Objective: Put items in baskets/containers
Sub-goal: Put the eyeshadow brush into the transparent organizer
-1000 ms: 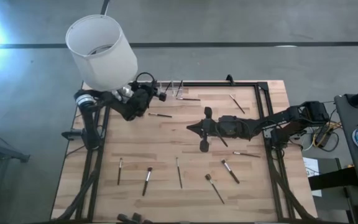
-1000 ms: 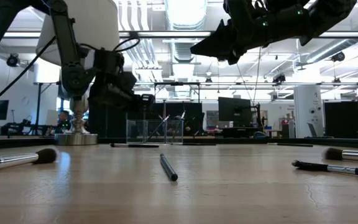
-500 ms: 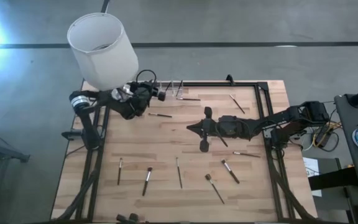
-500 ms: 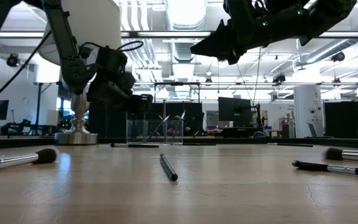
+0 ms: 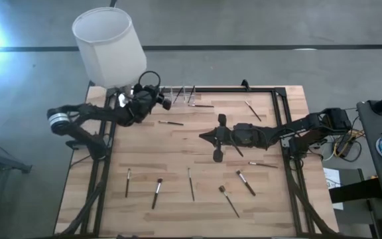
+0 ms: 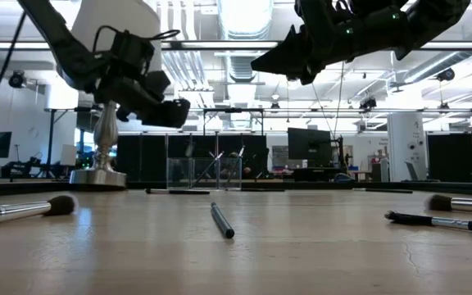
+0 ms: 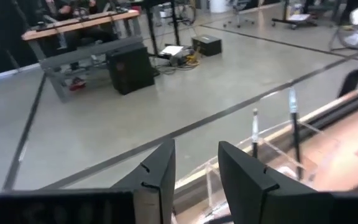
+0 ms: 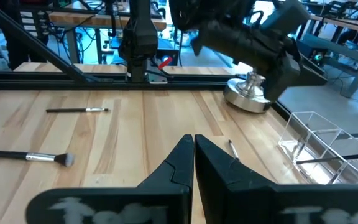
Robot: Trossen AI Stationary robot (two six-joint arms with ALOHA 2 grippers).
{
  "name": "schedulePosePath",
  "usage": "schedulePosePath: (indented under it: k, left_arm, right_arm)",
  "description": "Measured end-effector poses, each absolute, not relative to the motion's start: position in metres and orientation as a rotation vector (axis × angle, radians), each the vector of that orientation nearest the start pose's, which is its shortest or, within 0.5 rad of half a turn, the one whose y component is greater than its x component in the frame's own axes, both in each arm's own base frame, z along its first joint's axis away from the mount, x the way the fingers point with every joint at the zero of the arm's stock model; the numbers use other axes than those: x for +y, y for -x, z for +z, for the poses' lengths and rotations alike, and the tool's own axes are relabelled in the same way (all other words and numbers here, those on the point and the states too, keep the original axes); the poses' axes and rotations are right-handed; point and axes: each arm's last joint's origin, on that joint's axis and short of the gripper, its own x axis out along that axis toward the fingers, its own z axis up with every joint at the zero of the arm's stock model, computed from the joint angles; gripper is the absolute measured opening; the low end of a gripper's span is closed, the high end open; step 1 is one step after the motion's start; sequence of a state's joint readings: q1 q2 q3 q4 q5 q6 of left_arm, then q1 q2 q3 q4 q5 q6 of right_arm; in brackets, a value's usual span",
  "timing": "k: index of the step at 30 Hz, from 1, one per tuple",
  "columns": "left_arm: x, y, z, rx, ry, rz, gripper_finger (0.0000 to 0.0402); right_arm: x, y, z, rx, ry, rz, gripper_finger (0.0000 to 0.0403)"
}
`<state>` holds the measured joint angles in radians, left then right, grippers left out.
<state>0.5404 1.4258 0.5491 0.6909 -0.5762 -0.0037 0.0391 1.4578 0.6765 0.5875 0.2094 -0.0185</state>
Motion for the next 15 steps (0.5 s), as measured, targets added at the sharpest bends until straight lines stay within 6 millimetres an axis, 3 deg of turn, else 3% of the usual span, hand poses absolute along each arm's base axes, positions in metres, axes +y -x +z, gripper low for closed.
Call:
schedulePosePath:
  k: [8,13,15]
  left_arm:
    - [0.137,-0.224,0.209,0.237,-0.025,0.912,0.0078]
    - [0.103,-0.224,0.211,0.235,-0.112,0.779,0.0012]
    - [0.087,-0.224,0.21,0.221,-0.129,0.717,0.0005]
  right_arm:
    - [0.006,-0.301,0.217,0.195,0.049,-0.168,0.0008]
    - [0.006,-0.301,0.217,0.203,0.063,-0.169,0.0008]
    - [0.006,-0.301,0.217,0.204,0.064,-0.169,0.0008]
